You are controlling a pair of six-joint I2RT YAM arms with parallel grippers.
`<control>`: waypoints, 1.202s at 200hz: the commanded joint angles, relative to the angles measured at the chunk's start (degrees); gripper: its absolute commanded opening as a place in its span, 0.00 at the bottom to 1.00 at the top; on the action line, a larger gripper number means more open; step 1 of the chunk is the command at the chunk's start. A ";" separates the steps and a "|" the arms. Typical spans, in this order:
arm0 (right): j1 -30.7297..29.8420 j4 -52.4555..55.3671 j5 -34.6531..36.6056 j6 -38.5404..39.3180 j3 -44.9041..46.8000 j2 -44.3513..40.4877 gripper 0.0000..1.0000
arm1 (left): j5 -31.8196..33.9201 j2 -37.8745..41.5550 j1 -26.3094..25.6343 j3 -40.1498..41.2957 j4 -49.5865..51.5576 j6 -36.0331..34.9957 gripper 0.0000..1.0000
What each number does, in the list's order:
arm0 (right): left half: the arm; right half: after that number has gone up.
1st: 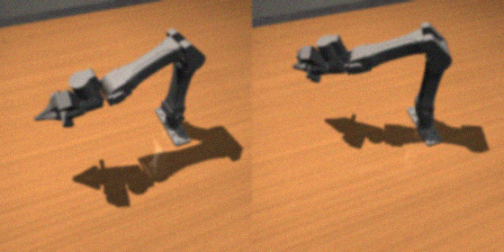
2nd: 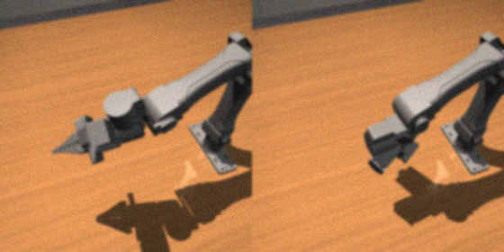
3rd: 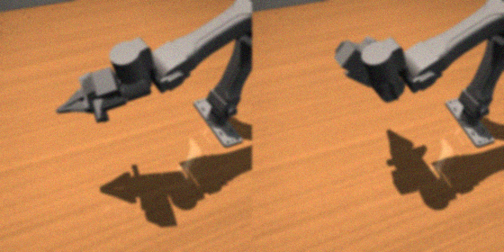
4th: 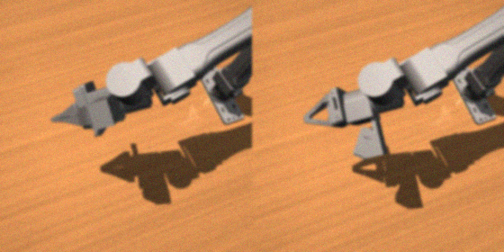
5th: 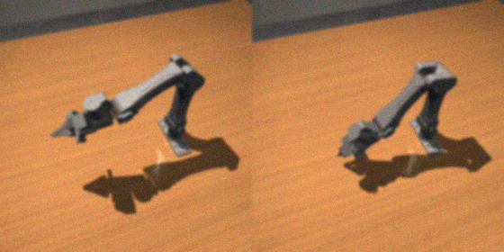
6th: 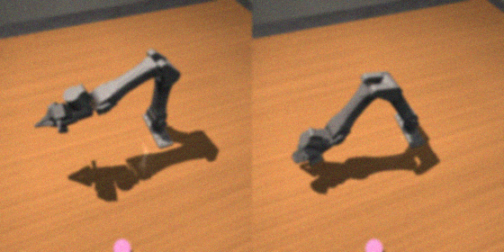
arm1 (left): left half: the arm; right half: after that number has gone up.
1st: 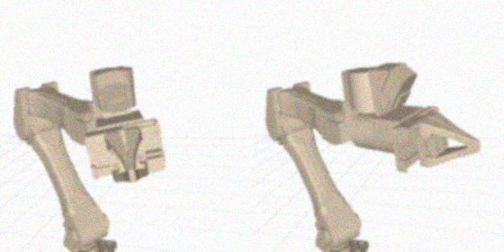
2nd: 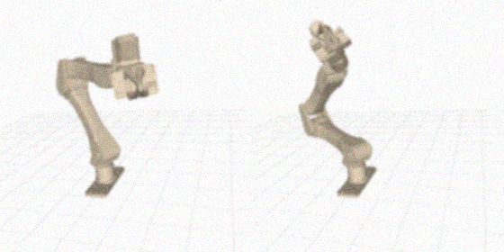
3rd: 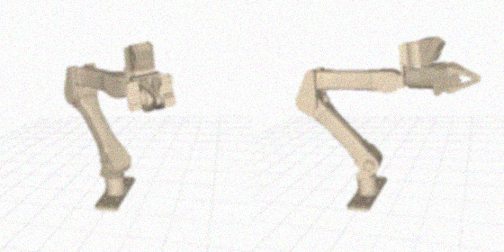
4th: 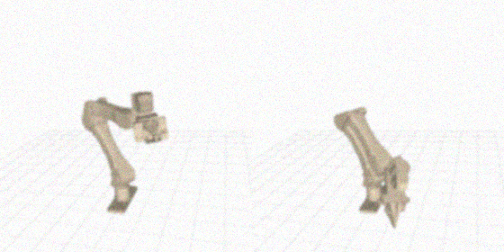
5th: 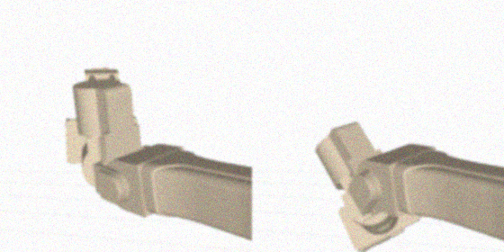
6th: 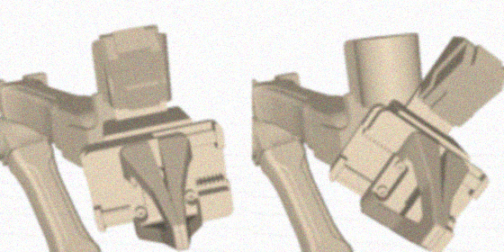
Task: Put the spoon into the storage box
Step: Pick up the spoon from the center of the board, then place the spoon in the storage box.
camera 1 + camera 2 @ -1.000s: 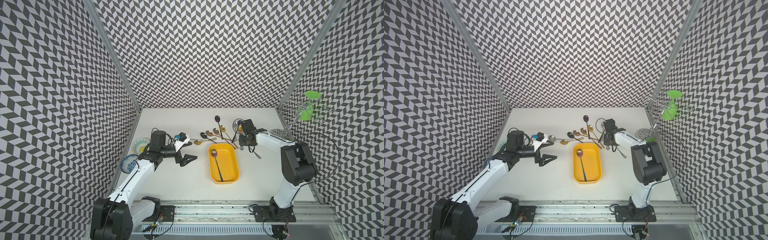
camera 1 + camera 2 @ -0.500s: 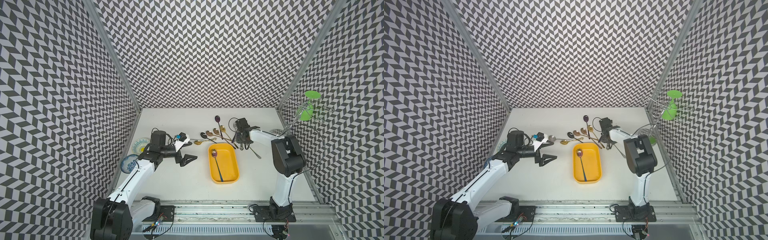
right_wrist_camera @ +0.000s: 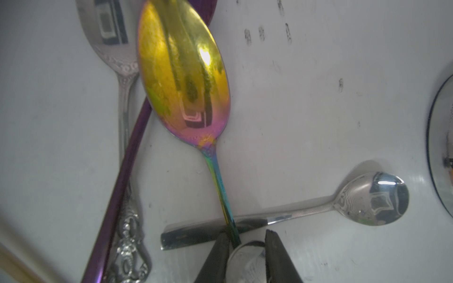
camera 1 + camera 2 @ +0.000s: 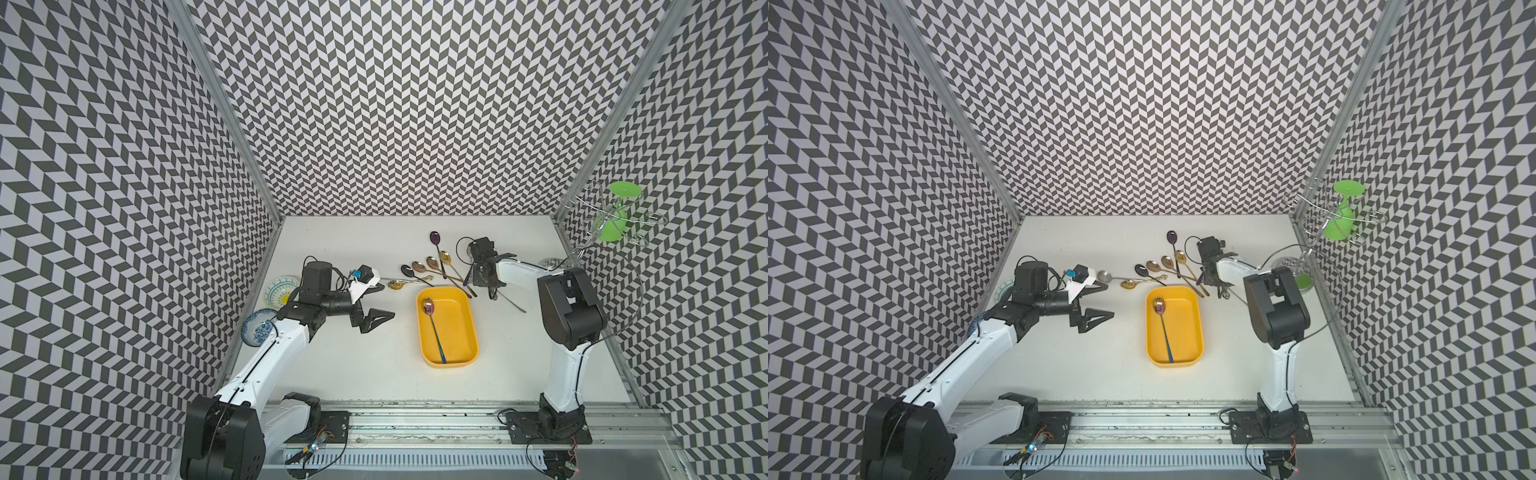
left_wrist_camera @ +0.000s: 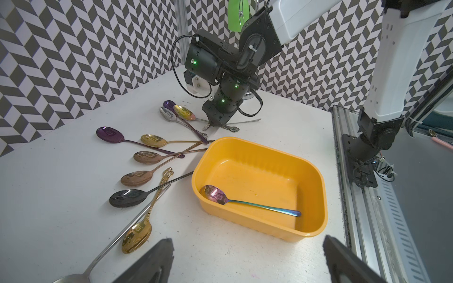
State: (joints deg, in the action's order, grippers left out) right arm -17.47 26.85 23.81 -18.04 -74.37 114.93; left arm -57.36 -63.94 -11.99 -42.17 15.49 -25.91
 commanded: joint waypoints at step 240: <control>-0.72 4.27 -39.62 -12.87 8.86 -34.88 0.00 | -2.31 1.39 0.91 1.22 -1.12 -0.72 0.99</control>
State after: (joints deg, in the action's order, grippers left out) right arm -17.61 34.09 -2.81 -25.67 -68.51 82.59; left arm -57.71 -63.26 -11.22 -41.78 15.46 -25.93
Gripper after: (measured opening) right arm 0.085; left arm 0.991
